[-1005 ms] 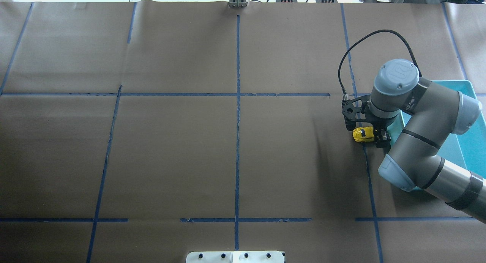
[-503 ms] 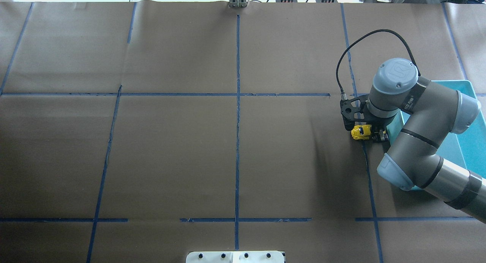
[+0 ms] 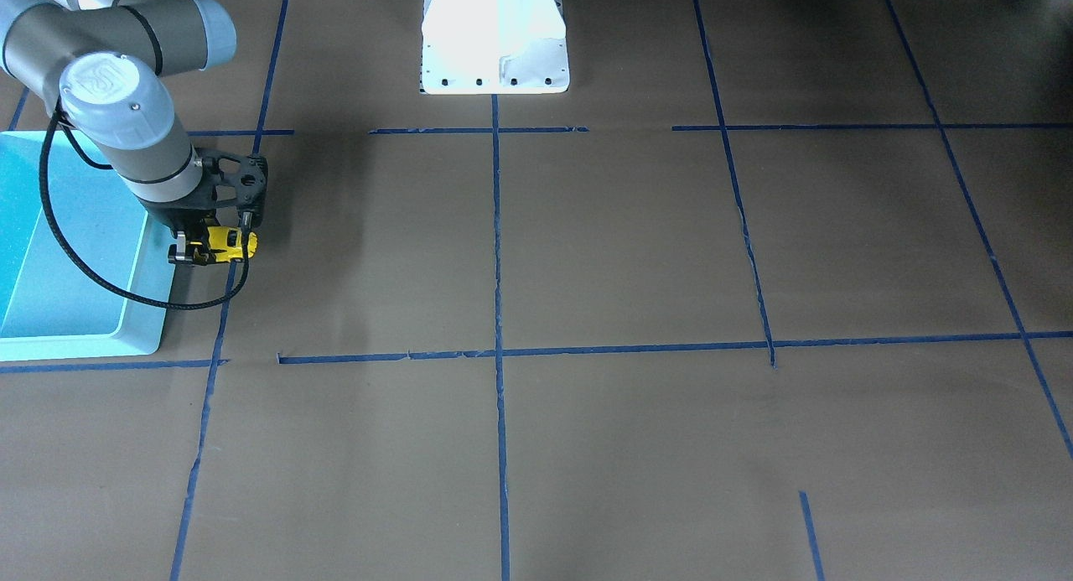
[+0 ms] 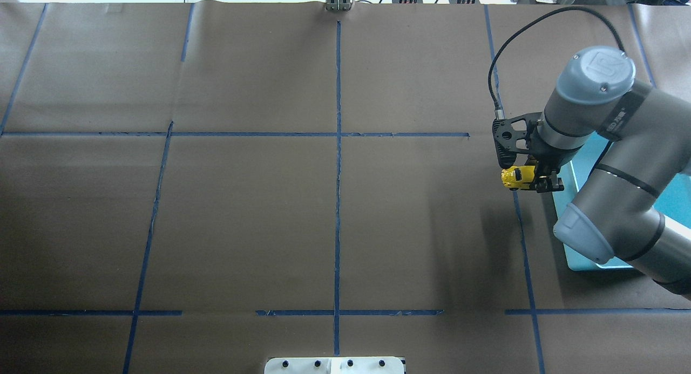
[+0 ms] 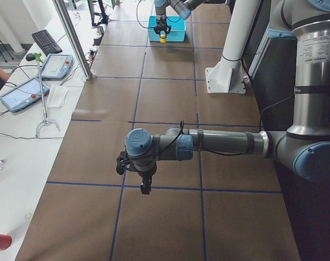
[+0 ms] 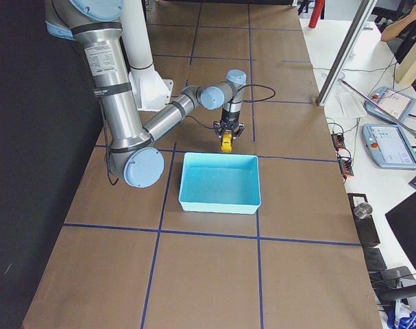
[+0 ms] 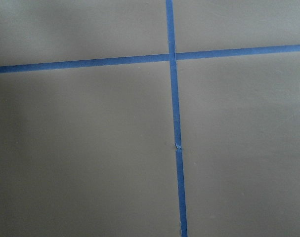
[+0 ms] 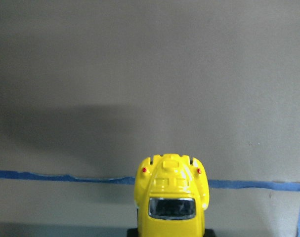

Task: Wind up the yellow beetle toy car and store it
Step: 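Lift the yellow car with the right gripper over the bin rim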

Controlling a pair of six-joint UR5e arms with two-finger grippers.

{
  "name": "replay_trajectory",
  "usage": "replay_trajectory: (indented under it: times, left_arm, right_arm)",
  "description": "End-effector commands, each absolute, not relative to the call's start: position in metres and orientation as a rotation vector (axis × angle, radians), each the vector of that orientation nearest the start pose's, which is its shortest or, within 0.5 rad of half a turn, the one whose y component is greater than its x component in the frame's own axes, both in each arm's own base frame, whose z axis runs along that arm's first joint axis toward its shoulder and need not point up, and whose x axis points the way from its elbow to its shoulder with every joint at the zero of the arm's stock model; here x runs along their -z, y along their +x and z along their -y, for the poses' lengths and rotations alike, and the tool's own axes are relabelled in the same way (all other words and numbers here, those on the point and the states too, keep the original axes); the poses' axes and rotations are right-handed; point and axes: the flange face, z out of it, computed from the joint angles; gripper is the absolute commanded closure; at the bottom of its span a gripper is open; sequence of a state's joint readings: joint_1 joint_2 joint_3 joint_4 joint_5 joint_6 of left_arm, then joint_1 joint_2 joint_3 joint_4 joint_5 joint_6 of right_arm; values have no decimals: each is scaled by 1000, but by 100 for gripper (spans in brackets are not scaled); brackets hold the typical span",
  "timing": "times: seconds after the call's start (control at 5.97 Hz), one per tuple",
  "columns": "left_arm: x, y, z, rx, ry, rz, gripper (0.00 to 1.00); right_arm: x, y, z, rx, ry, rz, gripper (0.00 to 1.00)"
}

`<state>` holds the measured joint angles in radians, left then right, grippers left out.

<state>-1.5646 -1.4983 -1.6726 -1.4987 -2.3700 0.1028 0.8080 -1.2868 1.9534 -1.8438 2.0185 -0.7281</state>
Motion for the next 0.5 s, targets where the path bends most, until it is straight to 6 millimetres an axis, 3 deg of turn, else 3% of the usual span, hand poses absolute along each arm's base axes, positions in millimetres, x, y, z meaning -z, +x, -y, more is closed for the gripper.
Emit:
replay_trajectory:
  times: [0.0, 0.17, 0.34]
  left_arm:
    - [-649, -60, 458, -84, -3, -800, 0]
    - [-649, -59, 458, -85, -3, -800, 0]
    - [-648, -60, 458, -84, -1, -802, 0]
  right_arm:
    - [-344, -236, 457, 1495, 423, 465, 97]
    - [-381, -204, 448, 1617, 402, 439, 97]
    - [-410, -181, 443, 1616, 373, 435, 99]
